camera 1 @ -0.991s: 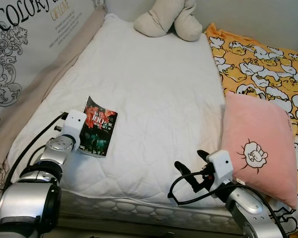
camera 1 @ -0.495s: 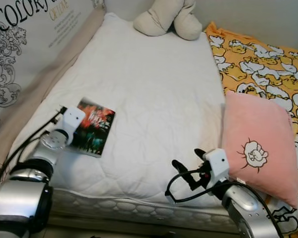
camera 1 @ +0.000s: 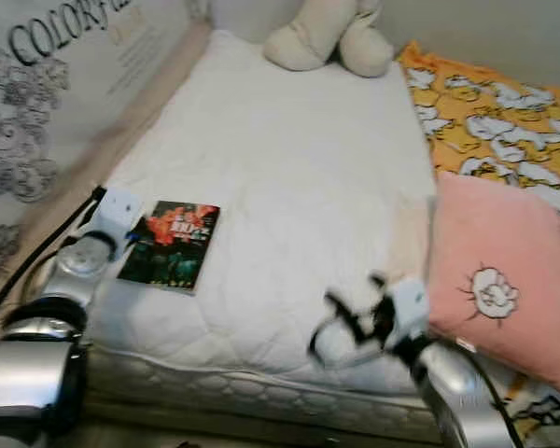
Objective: Clean up the room
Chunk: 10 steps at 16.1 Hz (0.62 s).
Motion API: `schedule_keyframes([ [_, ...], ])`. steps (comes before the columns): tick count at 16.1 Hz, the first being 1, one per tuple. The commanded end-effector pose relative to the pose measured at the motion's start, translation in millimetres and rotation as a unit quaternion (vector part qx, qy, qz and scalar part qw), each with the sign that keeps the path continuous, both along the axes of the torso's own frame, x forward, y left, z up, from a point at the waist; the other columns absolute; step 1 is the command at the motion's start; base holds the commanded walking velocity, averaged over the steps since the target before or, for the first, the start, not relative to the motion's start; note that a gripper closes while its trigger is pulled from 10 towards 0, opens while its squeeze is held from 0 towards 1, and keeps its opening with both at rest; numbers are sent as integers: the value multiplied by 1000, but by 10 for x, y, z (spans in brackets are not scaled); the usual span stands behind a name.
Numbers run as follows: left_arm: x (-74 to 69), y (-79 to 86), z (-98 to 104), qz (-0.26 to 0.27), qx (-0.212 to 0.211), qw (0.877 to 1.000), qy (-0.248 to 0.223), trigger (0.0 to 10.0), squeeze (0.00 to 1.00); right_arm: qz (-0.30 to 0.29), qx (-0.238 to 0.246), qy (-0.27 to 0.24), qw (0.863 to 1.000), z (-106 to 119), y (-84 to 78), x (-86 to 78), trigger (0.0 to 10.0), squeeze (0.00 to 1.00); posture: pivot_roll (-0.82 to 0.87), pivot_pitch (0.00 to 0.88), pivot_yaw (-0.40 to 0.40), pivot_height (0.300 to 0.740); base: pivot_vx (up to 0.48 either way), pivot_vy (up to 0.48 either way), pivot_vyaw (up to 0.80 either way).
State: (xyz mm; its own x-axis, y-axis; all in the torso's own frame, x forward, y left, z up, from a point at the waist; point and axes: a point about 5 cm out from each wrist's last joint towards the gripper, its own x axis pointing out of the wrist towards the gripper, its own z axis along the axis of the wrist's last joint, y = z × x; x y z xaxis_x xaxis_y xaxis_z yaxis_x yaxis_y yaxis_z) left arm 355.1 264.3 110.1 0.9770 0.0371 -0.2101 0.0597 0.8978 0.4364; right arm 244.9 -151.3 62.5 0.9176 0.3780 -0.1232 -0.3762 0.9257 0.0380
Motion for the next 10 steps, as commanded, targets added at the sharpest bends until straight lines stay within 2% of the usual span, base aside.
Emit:
schedule_keyframes([
  [1,79,-260,90,-19,-100,993,-65,10000,0,-84,10,-49,995,176,-205,149,10000,0,-33,0,-35,740,0,0,0],
  [2,67,-368,27,0,-160,984,-79,10000,0,-118,18,-63,991,212,-283,196,10000,0,-29,0,-31,740,0,0,0],
  [3,43,-510,-96,14,-206,976,-65,10000,0,-146,17,-74,986,217,-350,213,10000,0,-19,0,-31,740,0,0,0],
  [4,21,-611,-174,25,-235,970,-57,10000,0,-167,21,-79,983,210,-398,207,10000,0,-11,0,-33,740,0,0,0],
  [5,-6,-835,-191,-11,-232,970,-74,10000,0,-175,-11,-88,980,153,-403,170,10000,0,13,0,-43,740,0,0,0],
  [6,-13,-985,-152,-46,-221,970,-91,10000,0,-196,-18,-82,977,82,-413,153,10000,0,13,0,-43,740,0,-450,0],
  [8,-23,-1114,-108,-80,-206,970,-105,10000,0,-207,-29,-76,975,30,-403,153,10000,0,33,0,-48,740,0,-450,0],
  [9,-42,-1279,-64,-115,-217,963,-113,10000,0,-207,-34,-71,975,-17,-359,168,10000,0,39,0,-55,740,0,-420,0],
  [10,-60,-1352,-47,-129,-219,960,-116,10000,0,-204,-34,-71,976,-33,-335,173,10000,0,34,0,-56,740,0,-416,0],
])
